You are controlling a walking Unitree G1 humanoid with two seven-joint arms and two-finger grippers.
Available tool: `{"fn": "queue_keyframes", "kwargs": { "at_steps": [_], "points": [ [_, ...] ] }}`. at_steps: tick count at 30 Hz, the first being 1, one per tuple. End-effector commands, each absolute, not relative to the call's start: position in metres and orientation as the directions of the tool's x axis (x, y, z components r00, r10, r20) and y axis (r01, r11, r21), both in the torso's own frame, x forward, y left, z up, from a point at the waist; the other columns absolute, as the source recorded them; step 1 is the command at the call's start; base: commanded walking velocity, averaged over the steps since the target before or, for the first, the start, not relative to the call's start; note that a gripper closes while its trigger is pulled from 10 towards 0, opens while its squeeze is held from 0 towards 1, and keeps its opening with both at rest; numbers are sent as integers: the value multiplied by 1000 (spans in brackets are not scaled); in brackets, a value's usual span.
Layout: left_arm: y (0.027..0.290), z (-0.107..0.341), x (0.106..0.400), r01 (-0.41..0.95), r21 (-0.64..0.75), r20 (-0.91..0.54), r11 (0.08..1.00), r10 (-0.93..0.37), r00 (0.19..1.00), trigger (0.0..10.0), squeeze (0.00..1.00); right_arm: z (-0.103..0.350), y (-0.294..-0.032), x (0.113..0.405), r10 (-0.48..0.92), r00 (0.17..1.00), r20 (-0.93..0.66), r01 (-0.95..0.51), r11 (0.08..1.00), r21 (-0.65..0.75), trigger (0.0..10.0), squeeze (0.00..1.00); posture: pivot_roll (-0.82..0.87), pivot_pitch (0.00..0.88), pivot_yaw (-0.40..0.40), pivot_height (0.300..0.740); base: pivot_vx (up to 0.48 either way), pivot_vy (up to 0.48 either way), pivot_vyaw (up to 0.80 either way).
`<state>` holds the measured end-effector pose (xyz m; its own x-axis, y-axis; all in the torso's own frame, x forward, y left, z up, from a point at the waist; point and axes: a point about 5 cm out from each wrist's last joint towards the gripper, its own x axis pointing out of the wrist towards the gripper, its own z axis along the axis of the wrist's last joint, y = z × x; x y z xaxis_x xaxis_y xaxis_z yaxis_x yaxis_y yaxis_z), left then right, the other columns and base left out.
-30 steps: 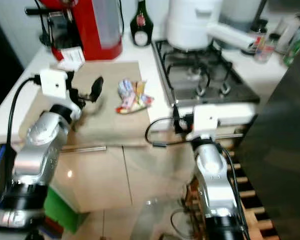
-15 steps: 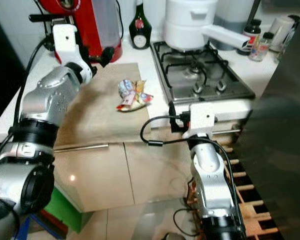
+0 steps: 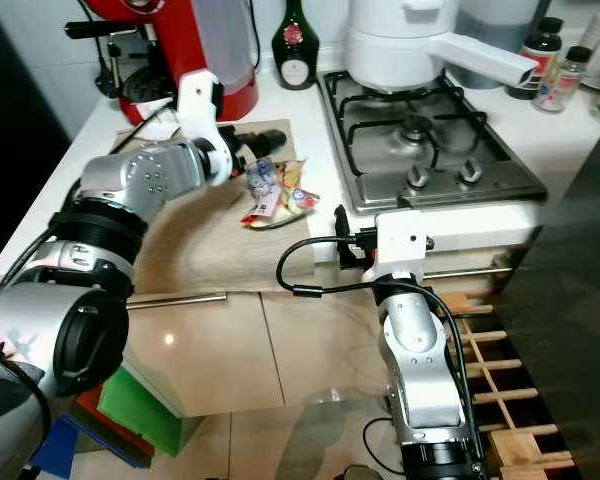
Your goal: Restocking fridge
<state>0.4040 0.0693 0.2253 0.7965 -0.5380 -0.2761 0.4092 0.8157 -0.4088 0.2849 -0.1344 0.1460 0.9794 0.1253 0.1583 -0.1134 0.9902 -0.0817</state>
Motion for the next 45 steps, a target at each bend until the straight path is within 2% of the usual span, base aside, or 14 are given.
{"fn": "queue_keyframes", "kwargs": {
  "at_steps": [1, 10, 18, 24, 30, 33, 34, 37, 38, 39, 42, 45],
  "points": [
    [66, 236, 404, 402, -432, -261, 807, -539, 801, 10000, 0, 146, -129, 287, 140, 978, 153, -128, 988, -83, 10000, 0, -118, 0, 153, 740, 0, 0, 0],
    [38, 240, 389, 428, -502, -273, 752, -607, 746, 10000, 0, 144, -121, 284, 144, 978, 148, -135, 988, -68, 10000, 0, -117, 0, 161, 740, 0, 0, 0],
    [52, 209, 392, 319, -398, -383, 860, -472, 794, 10000, 0, 144, -123, 285, 133, 979, 153, -122, 990, -76, 10000, 0, -138, 0, 188, 740, 0, 0, 0],
    [56, 198, 390, 284, -382, -426, 879, -440, 791, 10000, 0, 144, -121, 284, 125, 980, 154, -115, 991, -71, 10000, 0, -140, 0, 200, 740, 0, 0, 0],
    [60, 189, 383, 241, -424, -458, 873, -436, 775, 10000, 0, 142, -120, 283, 124, 981, 149, -116, 991, -67, 10000, 0, -131, 0, 203, 740, 0, 0, 0],
    [63, 205, 382, 251, -439, -420, 863, -444, 792, 10000, 0, 142, -119, 283, 126, 981, 150, -117, 991, -67, 10000, 0, -128, 0, 208, 740, 0, 0, 0],
    [72, 215, 384, 259, -412, -384, 873, -424, 820, 10000, 0, 141, -119, 283, 122, 981, 151, -114, 991, -64, 10000, 0, -121, 0, 206, 740, 0, 0, 0],
    [76, 219, 385, 262, -398, -370, 879, -415, 831, 10000, 0, 141, -119, 284, 121, 981, 151, -113, 992, -63, 10000, 0, -118, 0, 205, 740, 0, 0, 0],
    [79, 223, 386, 270, -377, -348, 886, -405, 845, 10000, 0, 141, -119, 284, 121, 981, 150, -113, 992, -63, 10000, 0, -118, 0, 205, 740, 0, 0, 0],
    [84, 236, 388, 301, -312, -265, 901, -386, 884, 10000, 0, 141, -118, 285, 124, 981, 149, -116, 991, -62, 10000, 0, -113, 0, 202, 740, 0, 0, 0],
    [85, 249, 388, 327, -272, -185, 905, -383, 905, 10000, 0, 141, -117, 286, 128, 980, 151, -119, 991, -63, 10000, 0, -111, 0, 197, 740, 0, 0, 0],
    [84, 252, 387, 333, -279, -173, 900, -389, 905, 10000, 0, 141, -117, 286, 129, 980, 152, -120, 991, -63, 10000, 0, -110, 0, 196, 740, 0, 0, 0]
  ]
}}
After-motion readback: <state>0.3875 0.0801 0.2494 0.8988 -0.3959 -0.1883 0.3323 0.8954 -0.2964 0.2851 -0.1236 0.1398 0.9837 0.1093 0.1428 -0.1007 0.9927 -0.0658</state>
